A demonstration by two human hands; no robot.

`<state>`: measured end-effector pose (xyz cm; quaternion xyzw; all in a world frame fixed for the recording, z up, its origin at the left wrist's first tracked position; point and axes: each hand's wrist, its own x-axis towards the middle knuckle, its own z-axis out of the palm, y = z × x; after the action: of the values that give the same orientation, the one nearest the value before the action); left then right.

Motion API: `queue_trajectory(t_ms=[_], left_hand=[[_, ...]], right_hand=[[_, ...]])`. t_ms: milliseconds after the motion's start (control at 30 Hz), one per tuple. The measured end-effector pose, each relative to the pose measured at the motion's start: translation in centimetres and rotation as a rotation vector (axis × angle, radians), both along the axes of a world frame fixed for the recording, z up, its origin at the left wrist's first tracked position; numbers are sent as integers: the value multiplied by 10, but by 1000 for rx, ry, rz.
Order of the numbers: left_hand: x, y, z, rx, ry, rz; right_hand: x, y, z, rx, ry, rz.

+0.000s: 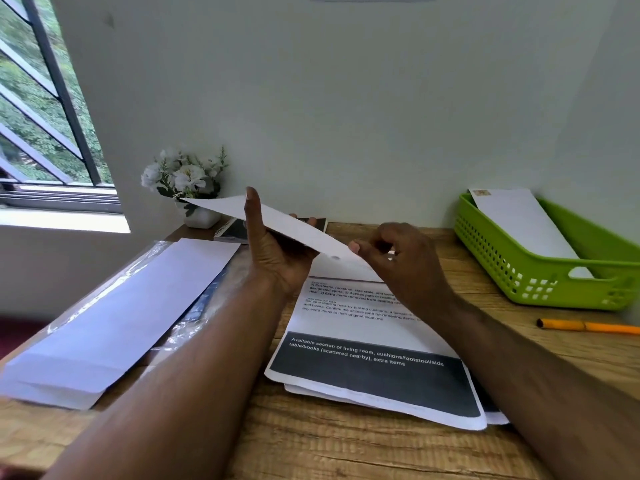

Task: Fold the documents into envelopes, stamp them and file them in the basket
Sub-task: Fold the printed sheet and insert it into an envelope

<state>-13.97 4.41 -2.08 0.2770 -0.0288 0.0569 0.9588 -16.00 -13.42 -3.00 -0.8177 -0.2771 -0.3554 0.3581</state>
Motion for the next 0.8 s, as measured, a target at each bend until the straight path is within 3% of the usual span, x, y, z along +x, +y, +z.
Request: queue_trajectory(t_ms=[233,433,800], left_hand=[[-1,4,-1,-85,-34,76],[4,15,-2,-139,4,87],[-4,-16,-6,-69,-109,-147]], right_hand=[[-13,10,-1,-46,-146,219],[-6,13,-3,-277,-413,152],[-5,9,-2,-335,-483,24]])
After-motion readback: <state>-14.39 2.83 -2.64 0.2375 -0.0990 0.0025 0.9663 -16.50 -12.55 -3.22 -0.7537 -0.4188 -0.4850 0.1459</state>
